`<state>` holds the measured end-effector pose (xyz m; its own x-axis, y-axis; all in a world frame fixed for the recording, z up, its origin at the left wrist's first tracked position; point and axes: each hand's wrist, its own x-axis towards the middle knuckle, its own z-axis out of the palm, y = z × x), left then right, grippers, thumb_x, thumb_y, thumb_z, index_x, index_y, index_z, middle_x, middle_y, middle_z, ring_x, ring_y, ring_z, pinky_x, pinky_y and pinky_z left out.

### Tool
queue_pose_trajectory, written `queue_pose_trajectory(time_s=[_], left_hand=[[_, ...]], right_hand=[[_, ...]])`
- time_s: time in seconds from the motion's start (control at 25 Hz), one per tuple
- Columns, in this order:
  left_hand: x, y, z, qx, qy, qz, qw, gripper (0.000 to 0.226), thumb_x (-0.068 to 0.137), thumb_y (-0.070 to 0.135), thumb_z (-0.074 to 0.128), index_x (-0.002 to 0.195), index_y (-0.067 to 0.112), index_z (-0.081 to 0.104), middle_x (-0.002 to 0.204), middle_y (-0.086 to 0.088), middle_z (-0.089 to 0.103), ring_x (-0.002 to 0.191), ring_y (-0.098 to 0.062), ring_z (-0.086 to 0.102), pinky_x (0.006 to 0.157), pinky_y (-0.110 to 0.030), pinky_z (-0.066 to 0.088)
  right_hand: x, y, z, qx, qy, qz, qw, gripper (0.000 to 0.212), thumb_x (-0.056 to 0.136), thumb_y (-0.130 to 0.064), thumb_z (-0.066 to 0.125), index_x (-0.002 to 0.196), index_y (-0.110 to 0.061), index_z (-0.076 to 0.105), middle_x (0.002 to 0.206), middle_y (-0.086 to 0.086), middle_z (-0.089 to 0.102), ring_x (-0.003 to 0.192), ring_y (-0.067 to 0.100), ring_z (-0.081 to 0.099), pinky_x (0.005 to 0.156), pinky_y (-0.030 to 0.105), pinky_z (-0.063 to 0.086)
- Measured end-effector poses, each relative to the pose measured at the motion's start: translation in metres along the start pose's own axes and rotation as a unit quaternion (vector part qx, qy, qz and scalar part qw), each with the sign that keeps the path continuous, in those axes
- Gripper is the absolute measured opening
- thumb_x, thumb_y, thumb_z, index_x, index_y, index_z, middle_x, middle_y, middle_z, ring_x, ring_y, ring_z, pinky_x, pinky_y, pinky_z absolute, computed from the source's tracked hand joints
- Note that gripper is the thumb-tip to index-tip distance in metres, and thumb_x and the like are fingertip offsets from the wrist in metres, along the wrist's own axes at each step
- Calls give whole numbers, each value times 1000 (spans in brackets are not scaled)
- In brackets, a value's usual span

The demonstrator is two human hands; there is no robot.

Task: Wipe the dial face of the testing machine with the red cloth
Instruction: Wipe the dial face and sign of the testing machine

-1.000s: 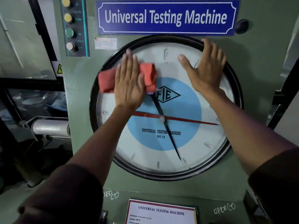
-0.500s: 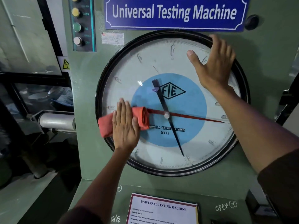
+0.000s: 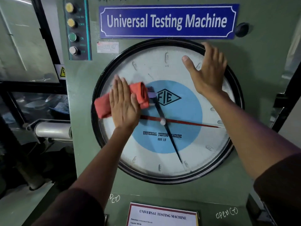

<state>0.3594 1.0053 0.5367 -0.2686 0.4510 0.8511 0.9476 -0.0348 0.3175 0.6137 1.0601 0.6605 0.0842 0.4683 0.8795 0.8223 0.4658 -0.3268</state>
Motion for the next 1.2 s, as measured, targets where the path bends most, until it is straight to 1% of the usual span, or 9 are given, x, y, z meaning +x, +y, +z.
queue_pose_trajectory(time_s=[0.16,0.4,0.48,0.56,0.72,0.8,0.92,1.0,1.2], left_hand=[[55,62,1,-15,32,61,998,62,110,34,22,165,5,18,174,-14,15,162,-24,12,132,-40,9],[56,96,3,-4,-30,212,977,60,111,33,29,165,6,21,173,-11,19,162,-22,15,132,-40,11],[65,74,-3,2,-30,174,984,61,111,34,21,165,7,15,174,-12,13,162,-22,10,133,-41,7],[66,47,-7,5,-11,81,997,61,111,34,17,165,7,11,175,-13,9,162,-23,7,133,-41,3],[15,-3,-5,-16,17,-53,998,60,112,32,22,166,7,11,175,-12,8,162,-20,3,132,-37,1],[-23,-20,-3,-27,7,-89,996,61,111,32,21,166,8,10,175,-11,7,162,-17,-1,132,-38,0],[-57,-29,-3,-25,-10,-133,991,62,111,34,17,166,7,8,175,-9,3,161,-13,-9,132,-42,2],[-44,-19,-5,-26,-2,-143,989,62,110,34,17,166,6,8,175,-11,3,161,-14,-9,132,-42,2],[50,41,-8,-22,48,-48,997,60,111,30,23,164,3,17,174,-15,14,162,-27,11,132,-42,7]], right_hand=[[-1,1,-1,42,-3,6,999,80,96,-73,42,152,-15,48,153,8,52,141,28,44,118,43,23],[-1,5,-10,79,-37,12,996,77,96,-73,39,152,-21,49,155,3,52,143,25,42,119,42,22],[2,12,-12,89,-55,7,994,74,97,-72,38,152,-23,49,155,1,52,144,24,42,118,38,20],[7,24,-15,102,-77,17,992,73,98,-73,36,153,-27,49,156,-1,52,144,23,44,118,35,22],[3,52,-25,121,-86,50,988,72,96,-78,37,150,-33,51,153,1,57,138,20,51,111,31,37],[-4,62,-32,145,-96,66,983,64,95,-80,37,148,-46,48,154,-6,56,139,14,50,110,29,36],[-7,69,-40,197,-105,109,969,37,95,-78,37,128,-73,53,144,-22,61,133,3,55,117,41,42],[-6,70,-40,204,-105,124,965,32,92,-84,38,120,-77,52,142,-27,61,131,-1,56,117,44,43],[-1,77,-30,224,-92,150,958,57,81,-99,34,125,-72,57,134,-40,61,126,-10,56,115,40,44]])
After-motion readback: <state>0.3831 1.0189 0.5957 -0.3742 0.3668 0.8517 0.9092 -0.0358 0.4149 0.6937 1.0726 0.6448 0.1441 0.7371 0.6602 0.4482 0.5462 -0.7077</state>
